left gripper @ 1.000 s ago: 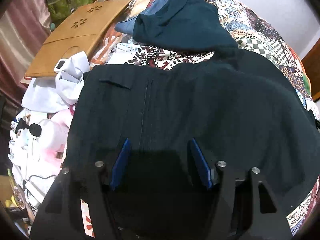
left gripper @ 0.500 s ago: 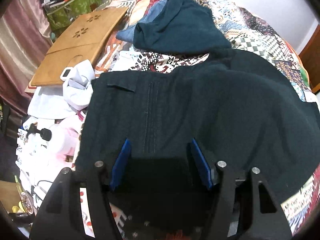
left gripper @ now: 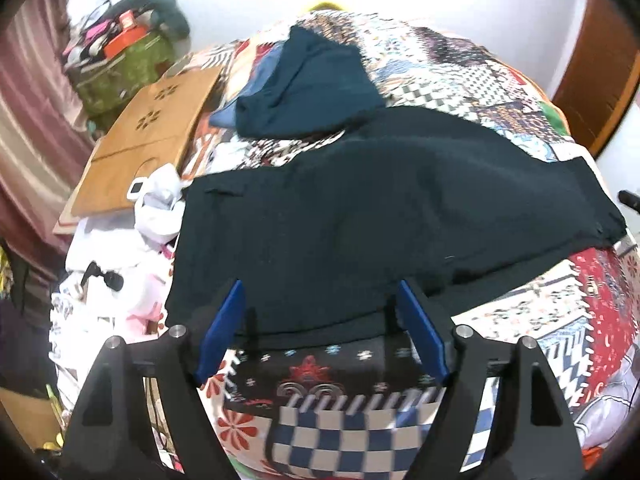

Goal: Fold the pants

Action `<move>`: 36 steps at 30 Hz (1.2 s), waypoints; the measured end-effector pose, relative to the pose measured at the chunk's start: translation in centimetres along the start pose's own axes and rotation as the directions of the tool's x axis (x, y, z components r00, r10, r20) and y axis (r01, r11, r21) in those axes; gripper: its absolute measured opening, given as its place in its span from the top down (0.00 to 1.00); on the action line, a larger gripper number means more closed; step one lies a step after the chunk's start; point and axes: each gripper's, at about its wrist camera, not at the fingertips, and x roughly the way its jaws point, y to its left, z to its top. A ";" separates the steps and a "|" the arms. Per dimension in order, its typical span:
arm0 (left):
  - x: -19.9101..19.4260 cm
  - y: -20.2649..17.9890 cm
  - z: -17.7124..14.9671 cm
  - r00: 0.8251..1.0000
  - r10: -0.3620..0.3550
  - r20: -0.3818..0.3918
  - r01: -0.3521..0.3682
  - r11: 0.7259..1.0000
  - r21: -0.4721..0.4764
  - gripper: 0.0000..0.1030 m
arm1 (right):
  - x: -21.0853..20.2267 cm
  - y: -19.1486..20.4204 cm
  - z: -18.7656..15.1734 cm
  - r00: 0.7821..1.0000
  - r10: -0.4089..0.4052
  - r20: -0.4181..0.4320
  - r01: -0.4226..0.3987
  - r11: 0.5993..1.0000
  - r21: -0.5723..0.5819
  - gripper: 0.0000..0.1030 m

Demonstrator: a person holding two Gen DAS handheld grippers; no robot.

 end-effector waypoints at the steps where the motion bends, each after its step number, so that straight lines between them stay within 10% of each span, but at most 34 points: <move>1: -0.4 -0.7 0.3 1.000 -0.020 0.018 0.020 1.000 0.014 0.24 | 0.4 0.3 -0.5 1.000 0.006 -0.013 -0.006 1.000 0.006 0.53; 11: 1.8 -6.1 1.3 0.994 -0.109 -0.027 0.112 0.987 0.116 0.18 | 1.0 -2.0 -5.4 0.993 0.085 -0.083 -0.064 0.972 0.225 0.52; 23: 2.4 -6.4 0.8 0.990 -0.135 -0.036 0.137 0.987 0.079 0.16 | 1.5 -5.9 -4.8 0.993 0.117 0.031 -0.119 0.889 0.441 0.53; 26: 1.4 -5.9 1.2 0.989 -0.144 -0.015 0.145 0.987 0.073 0.16 | 1.7 -5.9 -4.4 0.998 0.059 0.027 -0.065 0.905 0.421 0.88; 36: 1.7 -2.9 6.7 0.994 -0.092 0.050 0.094 0.995 -0.023 0.16 | -2.4 -6.9 -3.7 0.984 -0.102 0.144 0.057 0.956 0.289 0.93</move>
